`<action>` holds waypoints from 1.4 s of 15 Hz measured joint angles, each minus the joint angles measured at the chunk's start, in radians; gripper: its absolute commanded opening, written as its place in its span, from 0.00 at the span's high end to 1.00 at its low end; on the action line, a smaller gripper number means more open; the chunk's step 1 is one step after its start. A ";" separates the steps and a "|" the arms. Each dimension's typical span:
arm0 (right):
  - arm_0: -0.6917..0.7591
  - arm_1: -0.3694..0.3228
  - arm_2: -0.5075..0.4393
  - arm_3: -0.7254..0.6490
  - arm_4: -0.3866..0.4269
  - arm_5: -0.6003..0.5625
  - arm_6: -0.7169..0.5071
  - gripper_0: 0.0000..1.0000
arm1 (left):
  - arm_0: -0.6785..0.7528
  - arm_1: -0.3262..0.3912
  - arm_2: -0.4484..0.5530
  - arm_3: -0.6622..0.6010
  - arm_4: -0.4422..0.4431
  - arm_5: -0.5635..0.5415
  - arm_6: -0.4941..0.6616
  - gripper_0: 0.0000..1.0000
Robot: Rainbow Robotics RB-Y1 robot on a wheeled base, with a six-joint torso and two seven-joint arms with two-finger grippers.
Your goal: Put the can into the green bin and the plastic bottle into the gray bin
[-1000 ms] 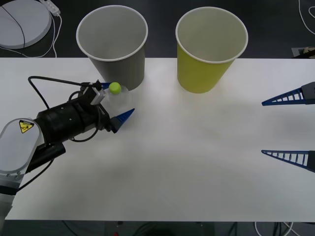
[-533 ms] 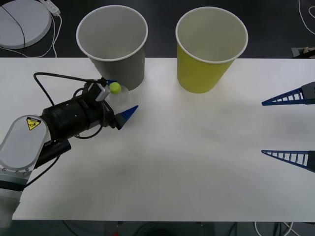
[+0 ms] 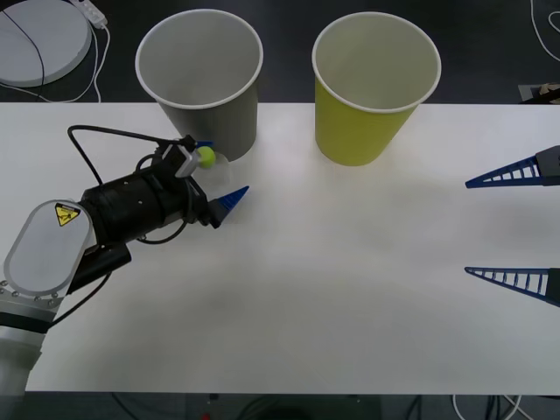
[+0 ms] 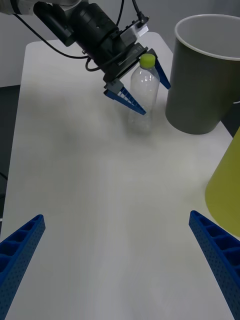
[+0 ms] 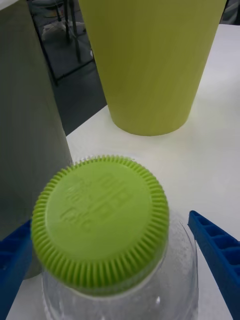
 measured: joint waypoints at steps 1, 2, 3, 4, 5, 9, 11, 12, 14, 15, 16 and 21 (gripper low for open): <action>0.000 0.000 0.000 0.000 0.000 0.000 0.000 0.00 | 0.000 0.000 -0.001 0.000 0.000 0.000 0.000 1.00; 0.000 0.000 0.000 0.000 0.000 0.000 0.000 0.00 | 0.000 0.000 -0.002 0.000 0.000 0.000 0.002 1.00; 0.000 0.000 0.000 0.000 0.000 0.000 0.000 0.00 | 0.000 -0.001 -0.002 0.000 0.001 0.000 0.006 1.00; 0.000 0.000 0.000 0.000 0.000 0.000 0.000 0.00 | 0.000 0.000 -0.002 0.000 0.001 0.000 0.009 1.00; 0.000 0.000 0.000 0.000 0.000 0.000 0.000 0.00 | 0.001 0.000 -0.002 0.000 0.003 0.000 0.011 1.00; 0.000 0.000 0.000 0.000 0.000 0.000 0.000 0.00 | 0.006 0.000 -0.002 0.000 0.016 0.000 0.008 1.00; 0.000 0.000 0.000 0.000 0.000 0.000 0.000 0.00 | 0.010 0.000 -0.002 -0.001 0.022 0.000 0.005 1.00; 0.000 0.000 0.000 0.000 0.000 0.000 0.000 0.00 | 0.013 0.000 -0.002 -0.002 0.026 0.000 0.003 1.00; 0.000 0.000 0.000 0.000 0.000 0.000 0.000 0.00 | 0.025 0.000 -0.002 -0.010 0.034 -0.001 -0.005 1.00; 0.000 0.000 0.000 0.000 0.000 0.000 0.000 0.00 | 0.035 0.002 -0.002 -0.021 0.037 -0.001 -0.007 1.00; 0.000 0.000 0.000 0.000 0.000 0.000 0.000 0.00 | 0.048 0.007 -0.002 -0.037 0.040 0.000 -0.009 1.00; 0.000 0.000 0.000 0.000 0.000 0.000 0.000 0.00 | 0.124 0.035 0.006 -0.119 0.072 0.000 -0.003 1.00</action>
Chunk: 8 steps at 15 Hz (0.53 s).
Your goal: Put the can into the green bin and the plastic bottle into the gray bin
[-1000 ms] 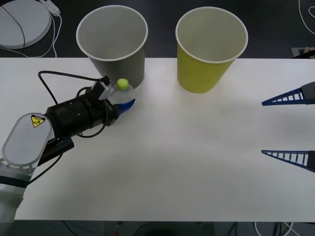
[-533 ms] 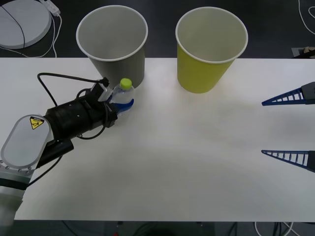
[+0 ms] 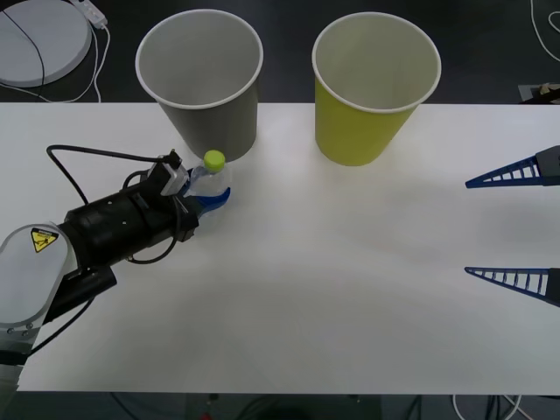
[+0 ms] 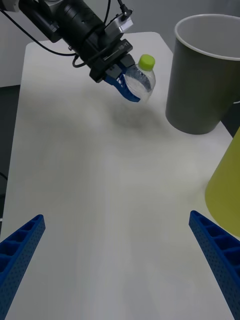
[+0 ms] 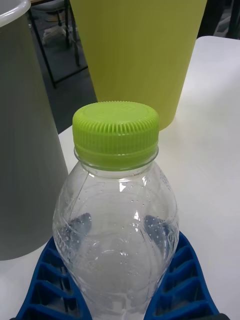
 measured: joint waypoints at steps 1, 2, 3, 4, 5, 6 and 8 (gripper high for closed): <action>0.000 0.000 0.000 0.000 0.000 0.000 0.000 0.00 | 0.018 0.004 0.003 -0.018 0.007 0.000 0.001 1.00; 0.000 0.000 0.000 0.000 0.000 0.000 0.000 0.00 | 0.039 0.008 0.008 -0.039 0.017 0.000 0.002 1.00; 0.000 0.000 0.000 0.000 0.000 0.000 0.000 0.00 | 0.059 0.012 0.013 -0.060 0.030 0.000 0.002 1.00; 0.000 0.000 0.000 0.000 0.000 0.000 0.000 0.00 | 0.078 0.016 0.017 -0.080 0.043 0.000 0.002 1.00; 0.000 0.000 0.000 0.000 0.000 0.000 0.000 0.00 | 0.101 0.022 0.024 -0.105 0.058 -0.001 0.007 1.00; 0.000 0.000 0.000 0.000 0.000 0.000 0.000 0.00 | 0.122 0.029 0.030 -0.128 0.070 0.000 0.015 1.00; 0.000 0.000 0.000 0.000 0.000 0.000 0.000 0.00 | 0.144 0.046 0.040 -0.167 0.077 -0.001 0.051 1.00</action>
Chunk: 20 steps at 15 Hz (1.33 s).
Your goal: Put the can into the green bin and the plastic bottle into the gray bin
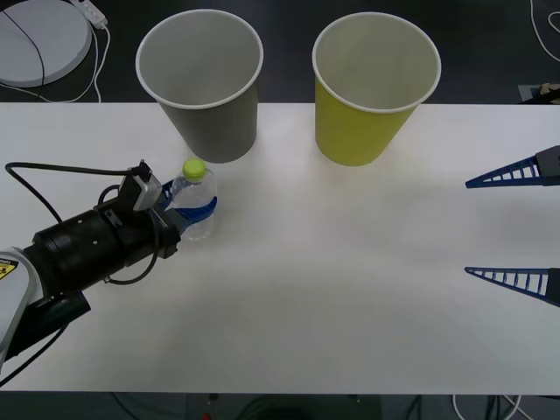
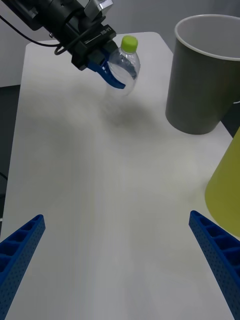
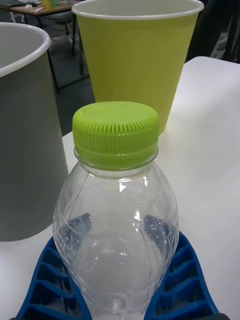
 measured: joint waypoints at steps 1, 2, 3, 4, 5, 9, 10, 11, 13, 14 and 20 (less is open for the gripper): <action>0.000 0.000 0.000 0.000 0.000 0.000 0.000 0.00 | 0.006 0.014 0.003 -0.027 -0.012 0.000 0.048 1.00; 0.000 0.000 0.000 0.000 0.000 0.000 0.000 0.00 | 0.010 0.028 0.005 -0.055 -0.033 0.001 0.096 1.00; 0.000 0.000 0.000 0.000 0.000 0.000 0.000 0.00 | 0.012 0.040 0.007 -0.075 -0.048 0.001 0.135 1.00; 0.000 0.000 0.000 0.000 0.000 0.000 0.000 0.00 | 0.014 0.051 0.010 -0.092 -0.060 0.001 0.172 1.00; 0.000 0.000 0.000 0.000 0.000 0.000 0.000 0.00 | 0.015 0.060 0.015 -0.109 -0.073 0.000 0.209 1.00; 0.000 0.000 0.000 0.000 0.000 0.000 0.000 0.00 | 0.014 0.095 0.035 -0.171 -0.125 -0.003 0.344 1.00; 0.000 0.000 0.000 0.000 0.000 0.000 0.000 0.00 | 0.015 0.101 0.050 -0.194 -0.154 -0.023 0.385 1.00; 0.000 0.000 0.000 0.000 0.000 0.000 0.000 0.00 | 0.015 0.103 0.075 -0.223 -0.182 -0.062 0.426 1.00; 0.000 0.000 0.000 0.000 0.000 0.000 0.000 0.00 | 0.016 0.103 0.141 -0.286 -0.223 -0.166 0.503 1.00; 0.000 0.000 0.000 0.000 0.000 0.000 0.000 0.00 | 0.016 0.103 0.179 -0.321 -0.232 -0.226 0.542 1.00; 0.000 0.000 0.000 0.000 0.000 0.000 0.000 0.00 | 0.014 0.122 0.356 -0.471 -0.230 -0.452 0.710 1.00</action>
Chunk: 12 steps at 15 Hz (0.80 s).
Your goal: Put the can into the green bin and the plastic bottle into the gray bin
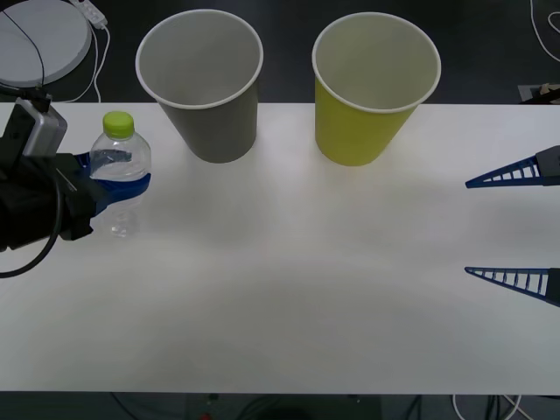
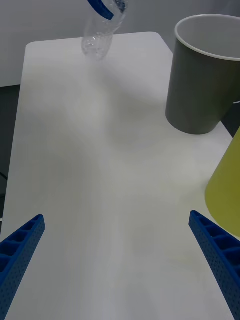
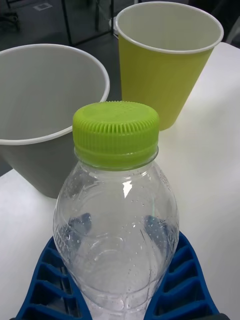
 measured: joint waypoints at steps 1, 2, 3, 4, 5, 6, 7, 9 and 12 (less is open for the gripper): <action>0.000 0.000 0.000 0.000 0.000 0.000 0.000 0.00 | 0.000 0.001 0.026 -0.019 0.000 -0.026 0.015 1.00; 0.000 0.000 0.000 0.000 0.000 0.000 0.000 0.00 | -0.002 0.001 0.049 -0.031 0.003 -0.048 0.022 1.00; 0.000 0.000 0.000 0.000 0.000 0.000 0.000 0.00 | -0.007 0.002 0.072 -0.038 0.010 -0.069 0.027 1.00; 0.000 0.000 0.000 0.000 0.000 0.000 0.000 0.00 | -0.014 0.008 0.091 -0.044 0.015 -0.090 0.033 1.00; 0.000 0.000 0.000 0.000 0.000 0.000 0.000 0.00 | -0.023 0.019 0.105 -0.048 0.018 -0.106 0.041 1.00; 0.000 0.000 0.000 0.000 0.000 0.000 0.000 0.00 | -0.034 0.035 0.117 -0.049 0.023 -0.119 0.050 1.00; 0.000 0.000 0.000 0.000 0.000 0.000 0.000 0.00 | -0.046 0.063 0.125 -0.049 0.029 -0.124 0.074 1.00; 0.000 0.000 0.000 0.000 0.000 0.000 0.000 0.00 | -0.073 0.128 0.126 -0.049 0.039 -0.124 0.142 1.00; 0.000 0.000 0.000 0.000 0.000 0.000 0.000 0.00 | -0.126 0.250 0.112 -0.042 0.050 -0.125 0.237 1.00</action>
